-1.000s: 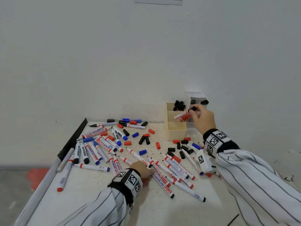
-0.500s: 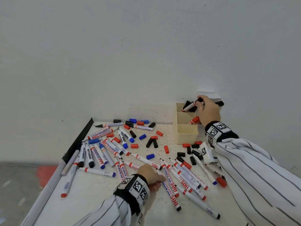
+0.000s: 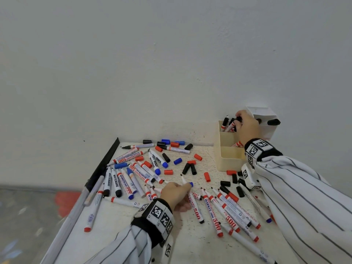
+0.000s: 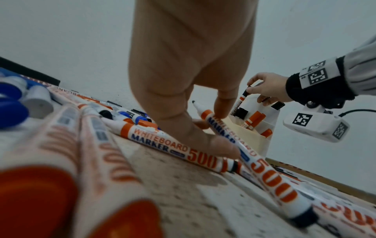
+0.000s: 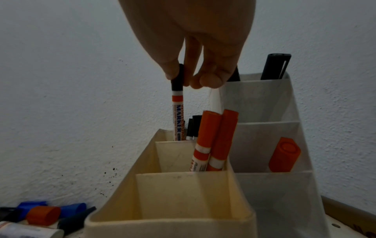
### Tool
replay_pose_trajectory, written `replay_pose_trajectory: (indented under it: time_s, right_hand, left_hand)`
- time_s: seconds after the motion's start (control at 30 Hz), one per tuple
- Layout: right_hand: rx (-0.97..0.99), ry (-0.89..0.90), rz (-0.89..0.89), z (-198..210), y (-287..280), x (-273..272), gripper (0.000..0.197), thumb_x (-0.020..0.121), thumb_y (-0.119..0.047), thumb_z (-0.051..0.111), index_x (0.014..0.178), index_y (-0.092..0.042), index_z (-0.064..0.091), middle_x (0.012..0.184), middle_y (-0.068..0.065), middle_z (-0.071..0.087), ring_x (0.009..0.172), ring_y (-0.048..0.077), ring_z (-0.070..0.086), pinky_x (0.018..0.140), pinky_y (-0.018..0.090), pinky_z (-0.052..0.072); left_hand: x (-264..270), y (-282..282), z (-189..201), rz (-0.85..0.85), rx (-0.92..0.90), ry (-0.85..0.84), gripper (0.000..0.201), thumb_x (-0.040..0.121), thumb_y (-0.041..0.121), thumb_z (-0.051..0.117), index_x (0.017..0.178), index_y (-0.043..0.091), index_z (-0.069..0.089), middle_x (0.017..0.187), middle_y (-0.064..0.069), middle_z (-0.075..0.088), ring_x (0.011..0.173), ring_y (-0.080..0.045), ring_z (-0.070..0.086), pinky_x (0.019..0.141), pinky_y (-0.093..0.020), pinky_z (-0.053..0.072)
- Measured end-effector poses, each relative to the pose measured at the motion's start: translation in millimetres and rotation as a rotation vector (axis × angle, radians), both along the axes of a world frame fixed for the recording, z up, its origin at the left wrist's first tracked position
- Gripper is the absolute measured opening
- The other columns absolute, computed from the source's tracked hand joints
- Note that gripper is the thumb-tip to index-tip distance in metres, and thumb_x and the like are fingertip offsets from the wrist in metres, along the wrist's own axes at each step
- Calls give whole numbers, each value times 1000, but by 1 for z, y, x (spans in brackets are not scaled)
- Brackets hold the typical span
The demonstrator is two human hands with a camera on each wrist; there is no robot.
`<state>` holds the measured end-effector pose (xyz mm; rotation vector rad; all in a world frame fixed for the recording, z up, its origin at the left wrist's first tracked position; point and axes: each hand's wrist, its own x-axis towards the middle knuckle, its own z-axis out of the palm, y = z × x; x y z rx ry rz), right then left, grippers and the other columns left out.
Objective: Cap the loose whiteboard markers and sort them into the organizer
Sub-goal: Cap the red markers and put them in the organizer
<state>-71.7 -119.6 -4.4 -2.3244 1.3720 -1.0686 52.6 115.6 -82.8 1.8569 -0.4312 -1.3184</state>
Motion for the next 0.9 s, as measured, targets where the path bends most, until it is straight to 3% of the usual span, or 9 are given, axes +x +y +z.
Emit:
replay_pose_trajectory:
  time_s: [0.13, 0.2, 0.33, 0.43, 0.5, 0.6, 0.7, 0.8, 0.9]
  right_hand:
    - [88, 161, -1, -8, -10, 7, 30, 93, -12, 45, 123, -15, 49, 116, 14, 59, 104, 33, 56, 88, 43, 49]
    - [121, 234, -7, -13, -14, 8, 35, 92, -11, 43, 126, -18, 49, 119, 14, 58, 108, 34, 54, 91, 45, 48]
    - [138, 445, -48, -16, -13, 11, 38, 92, -8, 40, 128, -15, 50, 133, 9, 46, 125, 33, 35, 98, 44, 39]
    - [114, 540, -89, -11, -5, 15, 40, 92, -10, 40, 131, -17, 47, 141, 5, 39, 127, 33, 30, 102, 43, 33]
    - [78, 512, -98, -9, -2, 16, 37, 92, -11, 43, 127, -15, 51, 140, 7, 39, 125, 34, 32, 101, 43, 31]
    - [-75, 269, -7, -9, 3, 19, 24, 88, -9, 48, 106, -3, 62, 118, 15, 52, 109, 34, 47, 90, 39, 39]
    - [1, 143, 226, -7, 14, 20, 14, 85, -2, 50, 90, -4, 63, 96, 11, 59, 89, 25, 54, 75, 24, 39]
    - [290, 253, 449, -8, 27, 15, 14, 86, -2, 54, 86, -15, 59, 86, 1, 58, 65, 12, 54, 53, 10, 42]
    - [579, 432, 526, -17, 36, 8, 12, 87, -7, 57, 92, -18, 60, 82, 1, 61, 55, 11, 57, 46, 16, 46]
  left_hand:
    - [14, 3, 2, 67, -95, 18, 26, 91, 27, 56, 106, 8, 48, 82, -18, 73, 59, -24, 65, 62, -32, 56]
    - [19, 5, 3, 83, -123, -12, 24, 91, 27, 55, 105, 8, 49, 75, -14, 72, 57, -22, 66, 59, -30, 56]
    - [26, 8, 3, 108, -151, -31, 24, 91, 27, 56, 105, 9, 51, 75, -12, 70, 57, -22, 66, 68, -35, 58]
    - [29, 10, 3, 127, -155, -42, 24, 91, 26, 56, 106, 8, 51, 69, -10, 68, 52, -20, 63, 57, -29, 56]
    - [31, 9, 5, 132, -149, -61, 24, 91, 27, 56, 106, 9, 51, 71, -10, 68, 51, -19, 62, 52, -26, 54]
    - [33, 7, 5, 135, -148, -90, 25, 91, 28, 56, 107, 9, 51, 75, -10, 67, 49, -17, 60, 48, -23, 52]
    - [35, 5, 4, 151, -151, -105, 25, 90, 29, 58, 106, 10, 51, 78, -10, 67, 49, -16, 61, 47, -22, 52]
    - [36, 2, 2, 149, -142, -158, 24, 91, 32, 56, 107, 14, 52, 78, -9, 67, 49, -14, 61, 48, -22, 54]
    - [36, 0, 0, 150, -143, -194, 24, 92, 33, 53, 108, 15, 52, 81, -9, 66, 55, -17, 62, 63, -31, 58]
